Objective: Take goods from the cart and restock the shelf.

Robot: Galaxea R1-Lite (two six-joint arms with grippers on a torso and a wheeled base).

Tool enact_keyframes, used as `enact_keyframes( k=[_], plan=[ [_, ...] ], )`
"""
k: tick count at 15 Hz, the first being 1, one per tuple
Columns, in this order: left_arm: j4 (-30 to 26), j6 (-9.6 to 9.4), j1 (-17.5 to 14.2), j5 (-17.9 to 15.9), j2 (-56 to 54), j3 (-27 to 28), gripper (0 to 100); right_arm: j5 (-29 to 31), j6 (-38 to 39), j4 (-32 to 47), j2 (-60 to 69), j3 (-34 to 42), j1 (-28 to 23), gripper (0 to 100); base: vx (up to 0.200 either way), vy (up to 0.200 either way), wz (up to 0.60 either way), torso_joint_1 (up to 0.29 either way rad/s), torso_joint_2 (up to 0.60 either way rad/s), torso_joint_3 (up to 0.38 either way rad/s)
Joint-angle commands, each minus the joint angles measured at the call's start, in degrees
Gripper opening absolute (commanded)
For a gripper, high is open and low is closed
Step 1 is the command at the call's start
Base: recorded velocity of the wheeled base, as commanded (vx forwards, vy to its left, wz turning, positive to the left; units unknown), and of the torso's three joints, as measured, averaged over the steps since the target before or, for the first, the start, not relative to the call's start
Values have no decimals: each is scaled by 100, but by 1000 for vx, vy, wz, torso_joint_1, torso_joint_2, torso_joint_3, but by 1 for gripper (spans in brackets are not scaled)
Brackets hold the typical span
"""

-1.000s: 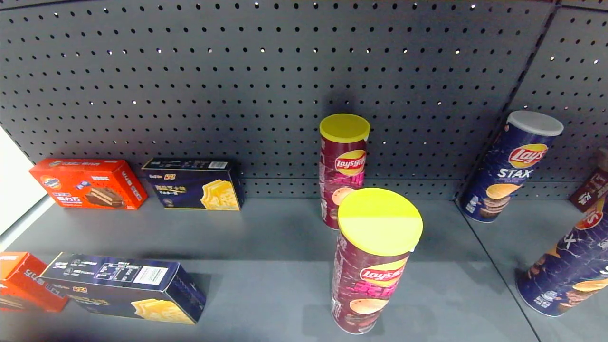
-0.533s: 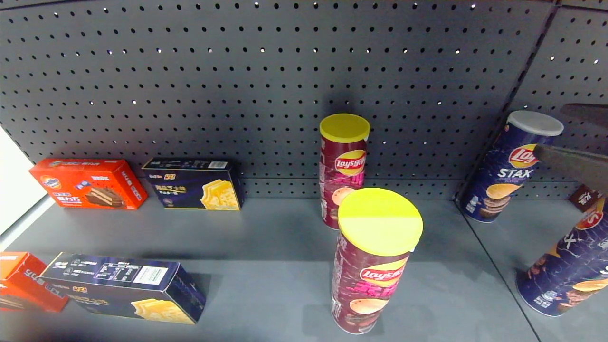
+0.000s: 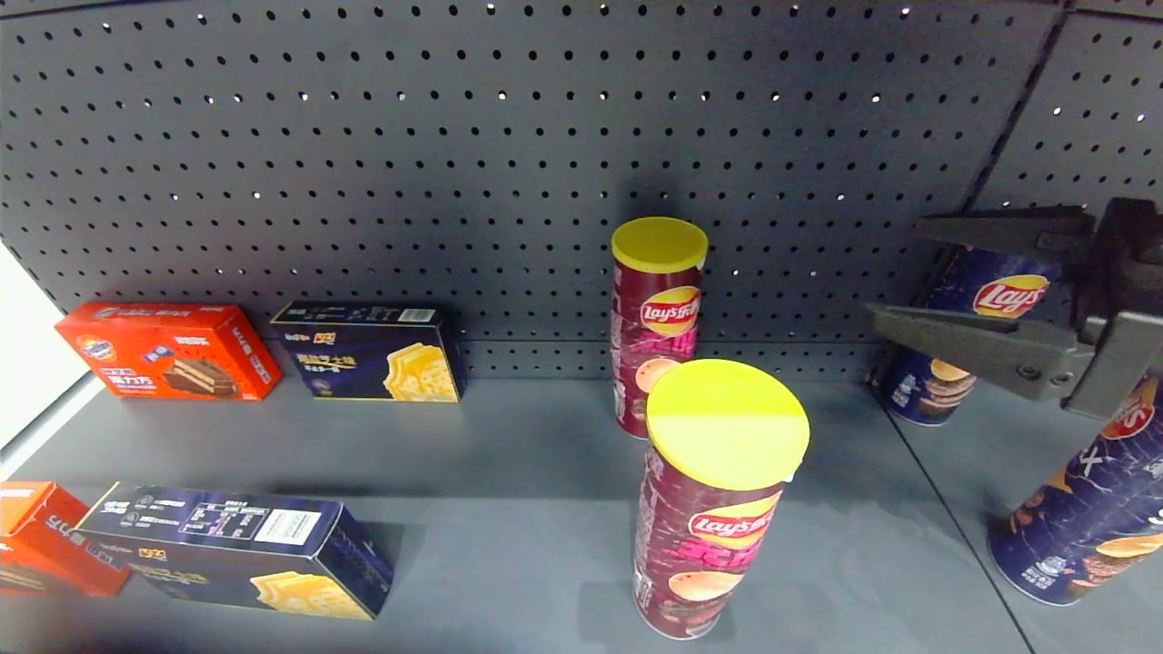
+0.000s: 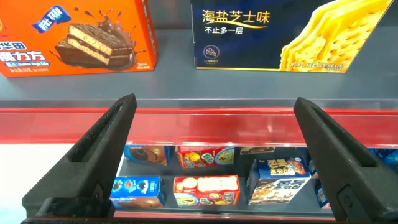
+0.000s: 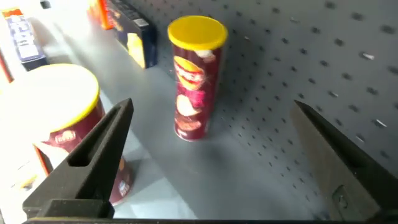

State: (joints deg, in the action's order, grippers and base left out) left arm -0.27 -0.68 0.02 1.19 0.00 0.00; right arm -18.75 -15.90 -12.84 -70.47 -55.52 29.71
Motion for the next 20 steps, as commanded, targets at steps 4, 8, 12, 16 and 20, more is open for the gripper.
enact_keyframes(
  k=[4,8,12,16,20],
  plan=[
    [0,-2,-2,4,9,0,100,-32,-186,36,-485,50,307,100,0,0,0,0,0,0],
    [0,-2,-2,4,9,0,100,-41,-282,97,-573,76,272,100,0,0,0,0,0,0],
    [0,-2,-2,4,9,0,100,-32,-291,405,-573,85,255,100,0,0,0,0,0,0],
    [0,-2,-2,4,9,0,100,-32,-511,475,-643,340,264,100,0,0,0,0,0,0],
    [0,-2,-2,4,9,0,100,-32,-581,466,-643,647,281,100,0,0,0,0,0,0]
  ],
)
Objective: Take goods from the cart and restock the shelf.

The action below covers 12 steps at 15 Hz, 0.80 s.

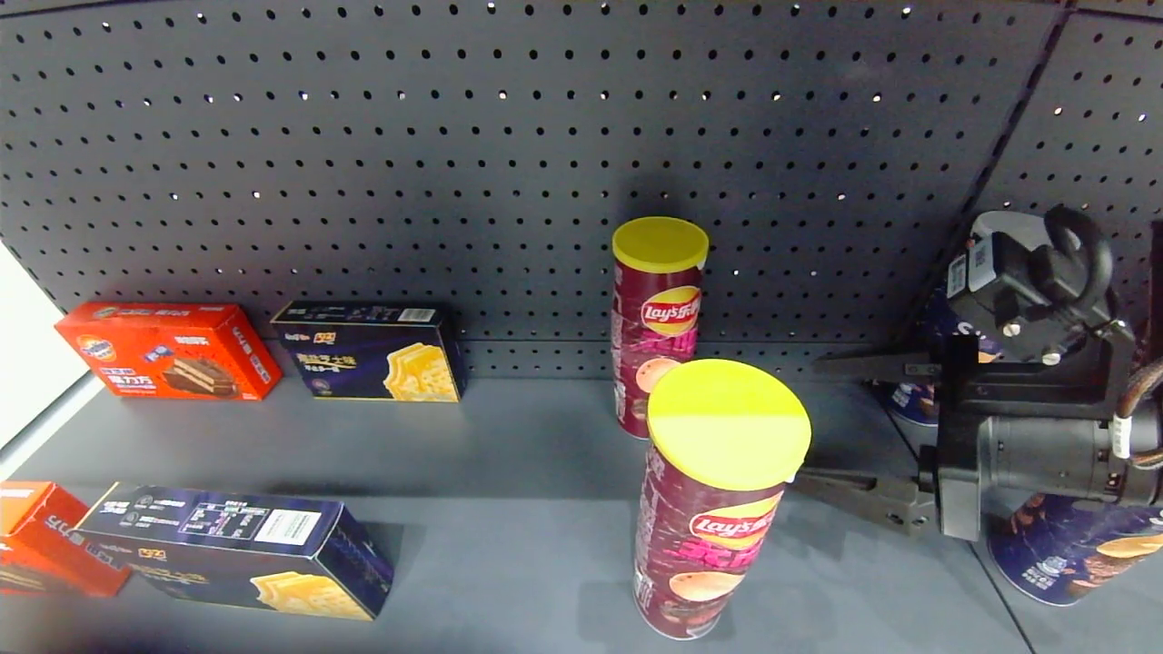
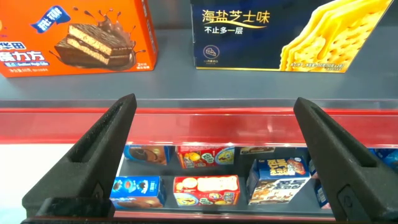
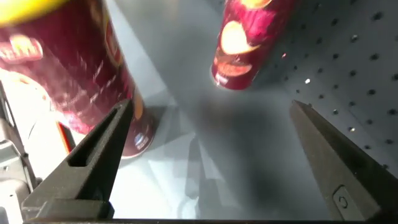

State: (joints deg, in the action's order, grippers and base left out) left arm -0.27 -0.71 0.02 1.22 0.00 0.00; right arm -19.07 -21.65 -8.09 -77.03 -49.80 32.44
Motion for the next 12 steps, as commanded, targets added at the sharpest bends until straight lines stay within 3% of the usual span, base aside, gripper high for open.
enact_keyframes(
  k=[1,12],
  plan=[
    [0,0,-2,1,9,0,100,-1,-15,-8,13,128,17,100,0,0,0,0,0,0],
    [0,0,-2,1,9,0,100,-1,-120,-8,-93,489,78,100,0,0,0,0,0,0]
  ],
)
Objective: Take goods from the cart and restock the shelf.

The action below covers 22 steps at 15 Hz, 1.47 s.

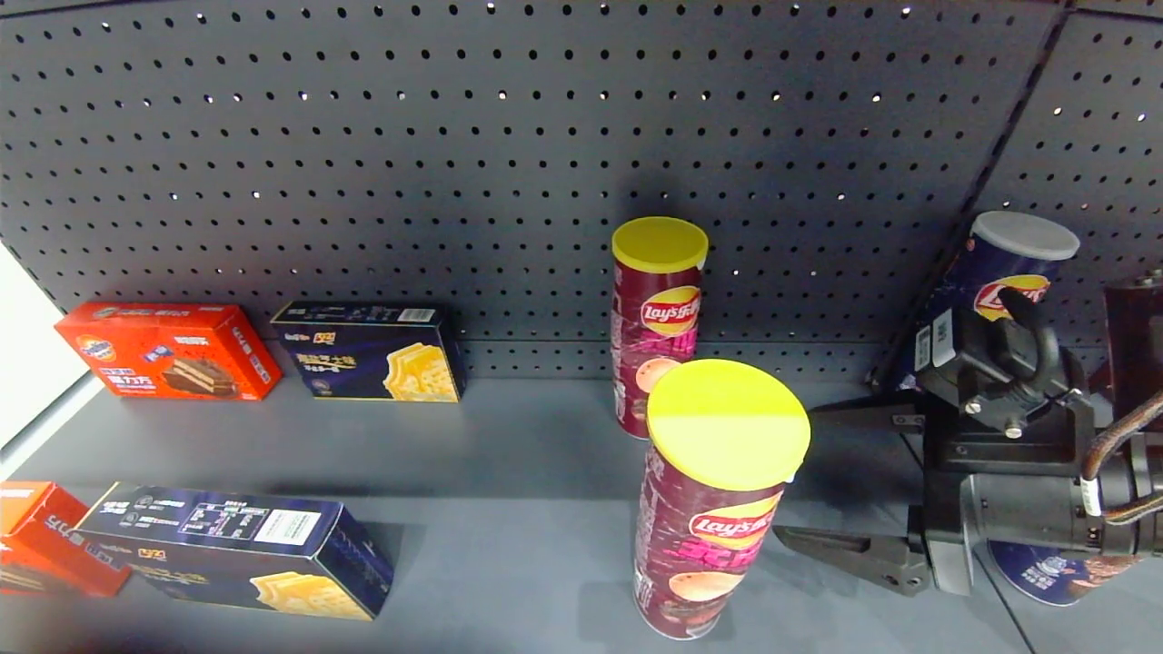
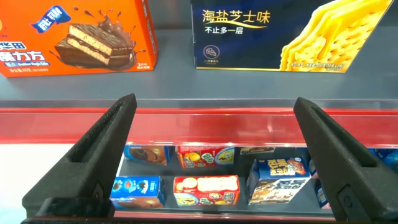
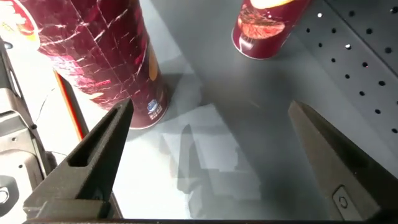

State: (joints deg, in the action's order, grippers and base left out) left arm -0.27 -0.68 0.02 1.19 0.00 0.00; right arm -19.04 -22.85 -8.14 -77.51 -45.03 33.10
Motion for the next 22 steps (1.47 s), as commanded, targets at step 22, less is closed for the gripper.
enact_keyframes(
  k=[22],
  plan=[
    [0,-2,-2,4,9,0,100,23,-89,-135,-625,-32,127,100,0,0,0,0,0,0]
  ],
)
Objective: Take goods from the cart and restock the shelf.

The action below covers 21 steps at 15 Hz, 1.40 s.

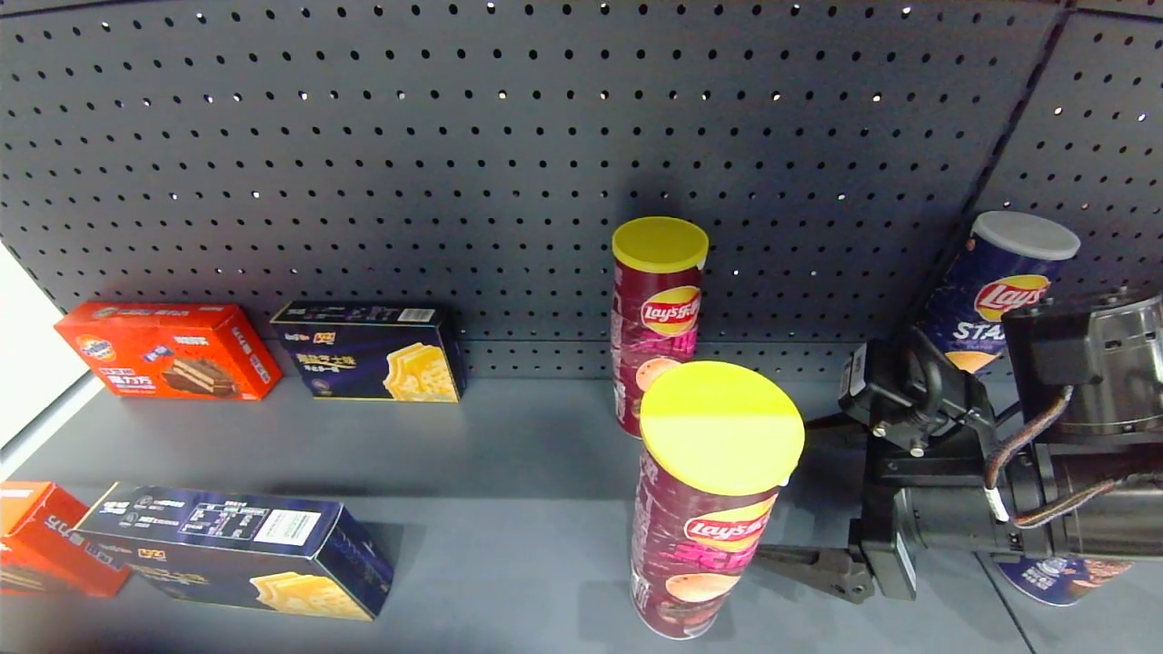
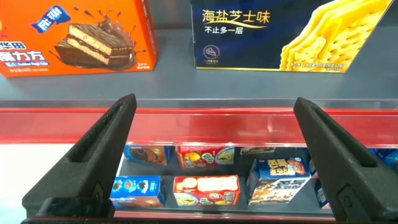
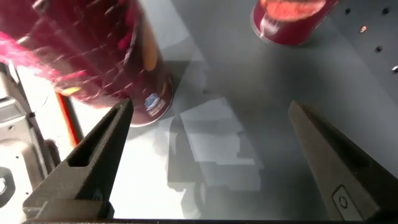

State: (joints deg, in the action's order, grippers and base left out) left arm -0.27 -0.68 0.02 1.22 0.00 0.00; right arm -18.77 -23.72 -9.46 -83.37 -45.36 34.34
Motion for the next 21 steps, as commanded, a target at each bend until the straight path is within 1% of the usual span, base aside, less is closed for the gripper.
enact_keyframes(
  k=[1,4,8,17,21],
  plan=[
    [0,-2,-2,1,9,0,100,-4,-1,-3,-39,1,2,100,0,0,0,0,0,0],
    [0,-2,-2,1,9,0,100,-4,-53,-12,-127,-8,20,100,0,0,0,0,0,0],
    [0,-2,6,1,9,0,100,-12,-71,-12,5,177,-15,100,0,0,0,0,0,0],
    [0,-2,-2,1,9,0,100,-12,-71,-12,-241,45,20,100,0,0,0,0,0,0],
    [0,-2,-2,1,9,0,100,-12,-71,-12,-382,-140,20,100,0,0,0,0,0,0]
  ],
)
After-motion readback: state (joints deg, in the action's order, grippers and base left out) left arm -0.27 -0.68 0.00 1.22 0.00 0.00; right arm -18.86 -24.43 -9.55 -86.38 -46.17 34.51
